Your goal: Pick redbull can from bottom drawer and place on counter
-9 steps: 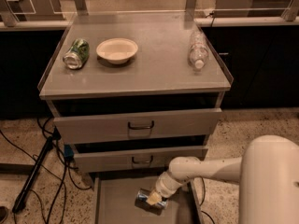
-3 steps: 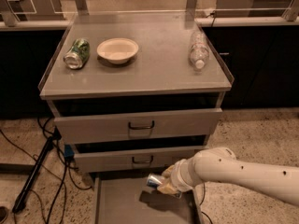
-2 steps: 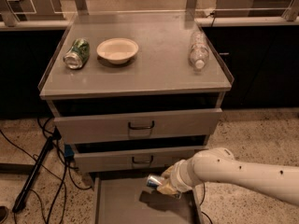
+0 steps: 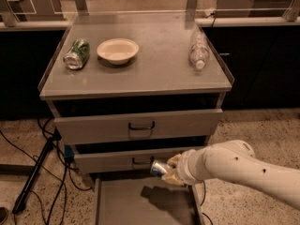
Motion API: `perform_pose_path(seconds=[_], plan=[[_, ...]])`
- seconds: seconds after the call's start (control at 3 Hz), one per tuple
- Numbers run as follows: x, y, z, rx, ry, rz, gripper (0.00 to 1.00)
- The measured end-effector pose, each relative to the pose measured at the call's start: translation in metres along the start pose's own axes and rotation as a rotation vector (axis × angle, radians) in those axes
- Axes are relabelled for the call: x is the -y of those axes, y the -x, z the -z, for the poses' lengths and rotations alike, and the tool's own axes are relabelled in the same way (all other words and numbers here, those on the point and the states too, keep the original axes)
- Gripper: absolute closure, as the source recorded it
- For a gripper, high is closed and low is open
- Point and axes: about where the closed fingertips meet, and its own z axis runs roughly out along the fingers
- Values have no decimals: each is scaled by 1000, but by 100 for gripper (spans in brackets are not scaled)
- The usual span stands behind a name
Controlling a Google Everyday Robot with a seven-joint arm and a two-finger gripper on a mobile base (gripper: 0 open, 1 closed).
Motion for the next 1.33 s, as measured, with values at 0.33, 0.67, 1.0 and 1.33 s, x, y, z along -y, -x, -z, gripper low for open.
perform_pose_path(seconds=[0.33,0.67,1.0,1.33], plan=[[2,-1,-3,4,9,-17,100],[14,6,17,23,-25,-38,100],[32,11,48,55,-84,-67,100],[44,18,65,77,-127,-77,100]])
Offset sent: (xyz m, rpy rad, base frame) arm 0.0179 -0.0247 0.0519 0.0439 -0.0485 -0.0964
